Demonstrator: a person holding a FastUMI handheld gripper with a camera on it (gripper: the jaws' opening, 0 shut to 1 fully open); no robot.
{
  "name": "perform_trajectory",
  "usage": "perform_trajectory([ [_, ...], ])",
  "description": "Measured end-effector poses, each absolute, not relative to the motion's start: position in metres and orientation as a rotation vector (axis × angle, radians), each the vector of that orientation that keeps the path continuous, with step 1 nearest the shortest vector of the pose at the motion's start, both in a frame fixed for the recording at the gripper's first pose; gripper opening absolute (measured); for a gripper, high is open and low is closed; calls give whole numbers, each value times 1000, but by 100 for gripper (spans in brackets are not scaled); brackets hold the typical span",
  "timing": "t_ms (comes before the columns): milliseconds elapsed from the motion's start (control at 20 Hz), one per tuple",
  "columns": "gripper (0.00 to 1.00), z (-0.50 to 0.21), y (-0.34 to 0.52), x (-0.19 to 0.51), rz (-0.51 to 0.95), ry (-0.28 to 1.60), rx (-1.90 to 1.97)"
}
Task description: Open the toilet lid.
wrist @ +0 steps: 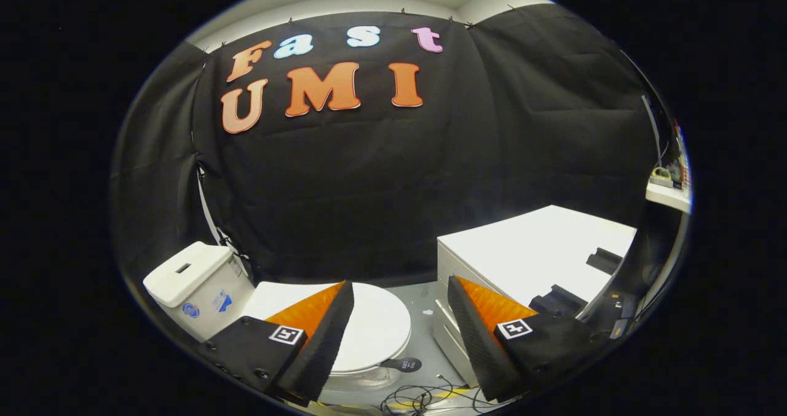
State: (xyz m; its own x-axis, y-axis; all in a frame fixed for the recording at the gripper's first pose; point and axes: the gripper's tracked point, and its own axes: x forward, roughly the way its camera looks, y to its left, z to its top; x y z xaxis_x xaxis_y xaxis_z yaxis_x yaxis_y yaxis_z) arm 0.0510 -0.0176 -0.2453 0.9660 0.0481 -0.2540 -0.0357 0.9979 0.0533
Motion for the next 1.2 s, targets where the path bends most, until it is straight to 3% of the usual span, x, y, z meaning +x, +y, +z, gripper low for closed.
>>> perform_trajectory([
  [900, 99, -452, -70, 62, -102, 422, 422],
  [1200, 98, -489, -62, 42, -67, 526, 604],
])
